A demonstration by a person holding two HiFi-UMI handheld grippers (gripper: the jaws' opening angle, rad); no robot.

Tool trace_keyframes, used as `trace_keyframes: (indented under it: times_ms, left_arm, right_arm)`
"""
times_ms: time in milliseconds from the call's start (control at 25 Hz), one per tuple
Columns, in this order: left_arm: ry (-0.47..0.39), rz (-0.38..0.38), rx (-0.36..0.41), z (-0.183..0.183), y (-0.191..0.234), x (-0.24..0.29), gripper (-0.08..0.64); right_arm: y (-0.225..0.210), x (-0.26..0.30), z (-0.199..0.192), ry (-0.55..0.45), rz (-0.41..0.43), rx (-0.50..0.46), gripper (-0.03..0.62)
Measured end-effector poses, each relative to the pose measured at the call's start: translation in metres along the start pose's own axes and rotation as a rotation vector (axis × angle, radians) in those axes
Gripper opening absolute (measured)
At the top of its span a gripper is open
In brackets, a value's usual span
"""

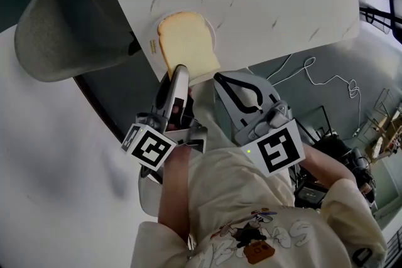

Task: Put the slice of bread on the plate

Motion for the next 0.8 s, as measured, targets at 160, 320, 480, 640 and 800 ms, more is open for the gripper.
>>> trace_keyframes:
  times_ms: [160,320,480,640,800]
  left_arm:
    - [0.033,0.070,0.046,-0.004,0.005,0.006,0.097]
    - [0.074,0.157,0.115,-0.005,0.004,0.012,0.097]
    - [0.092,0.166,0.142,-0.003,0.003,0.016,0.098]
    - [0.100,0.140,0.158,0.000,0.001,0.023,0.104]
    - [0.071,0.255,0.244,0.006,-0.003,0.013,0.127]
  right_arm:
    - [-0.010,0.015,-0.011,0.025,-0.048,-0.081,0.005]
    - [-0.014,0.041,-0.007,0.053,-0.109,-0.104,0.005]
    - [-0.008,0.074,-0.010,0.126,-0.068,-0.086,0.005]
    - [-0.013,0.090,-0.012,0.149,-0.042,-0.078,0.005]
    - [-0.001,0.097,-0.013,0.213,0.002,-0.043,0.005]
Point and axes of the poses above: the fingertips, and each gripper's own axes: x forward along the fingers, y to its left, z out of its top, the point moved 9 cm from there along -x, backward along the fingers, and after that the axes turned 14 degrees about -z, right-handed, at the moved point
